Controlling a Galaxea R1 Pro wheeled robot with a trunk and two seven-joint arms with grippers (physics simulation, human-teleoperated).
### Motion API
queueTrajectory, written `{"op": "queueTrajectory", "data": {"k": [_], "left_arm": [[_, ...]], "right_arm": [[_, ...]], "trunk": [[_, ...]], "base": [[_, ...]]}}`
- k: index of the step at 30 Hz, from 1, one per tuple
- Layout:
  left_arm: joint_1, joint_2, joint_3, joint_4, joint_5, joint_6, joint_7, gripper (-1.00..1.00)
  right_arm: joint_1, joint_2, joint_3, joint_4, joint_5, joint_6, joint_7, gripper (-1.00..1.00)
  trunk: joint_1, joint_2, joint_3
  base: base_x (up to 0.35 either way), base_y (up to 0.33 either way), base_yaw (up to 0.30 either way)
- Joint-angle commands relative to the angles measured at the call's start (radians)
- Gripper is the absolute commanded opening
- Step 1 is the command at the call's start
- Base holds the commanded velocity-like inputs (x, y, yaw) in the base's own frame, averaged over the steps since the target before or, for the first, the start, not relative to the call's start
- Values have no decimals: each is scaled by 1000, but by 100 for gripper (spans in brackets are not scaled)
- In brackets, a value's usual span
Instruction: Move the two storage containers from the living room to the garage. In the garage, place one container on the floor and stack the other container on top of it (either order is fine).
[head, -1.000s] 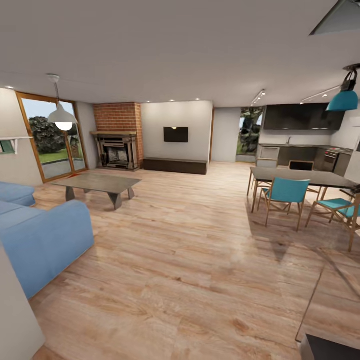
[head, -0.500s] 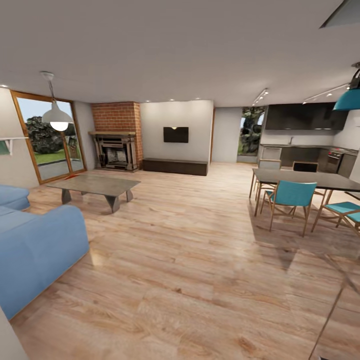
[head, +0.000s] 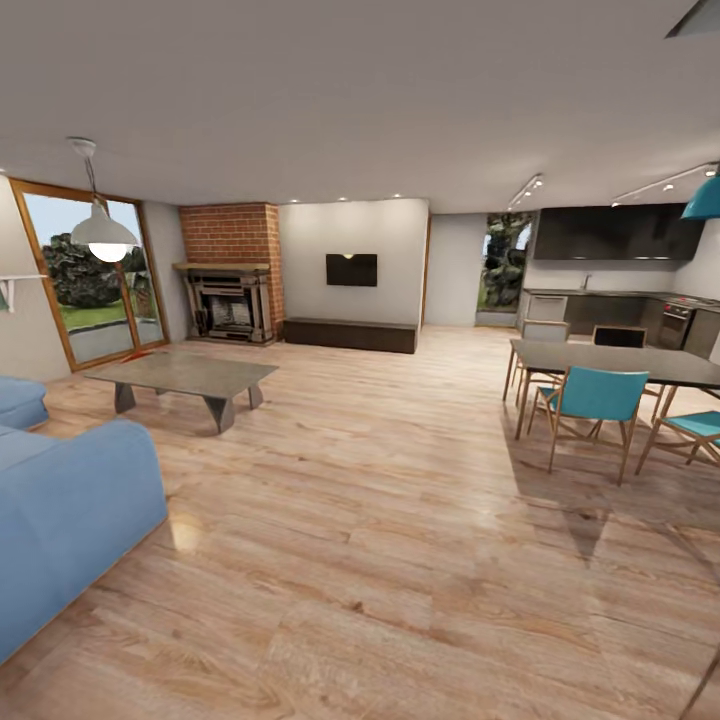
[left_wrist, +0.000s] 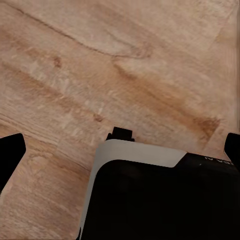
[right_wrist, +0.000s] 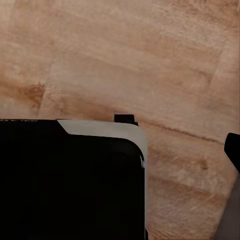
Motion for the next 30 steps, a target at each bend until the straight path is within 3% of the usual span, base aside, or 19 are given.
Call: {"op": "queueTrajectory", "data": {"k": [1,30], "left_arm": [[-1,0,0,1,5,-3,1,100],[-1,0,0,1,5,-3,1,100]], "right_arm": [[-1,0,8,2,-10,-5,3,100],[-1,0,8,2,-10,-5,3,100]], "trunk": [[1,-1,-1],[1,-1,-1]], "base": [[322,0,0],[322,0,0]]}}
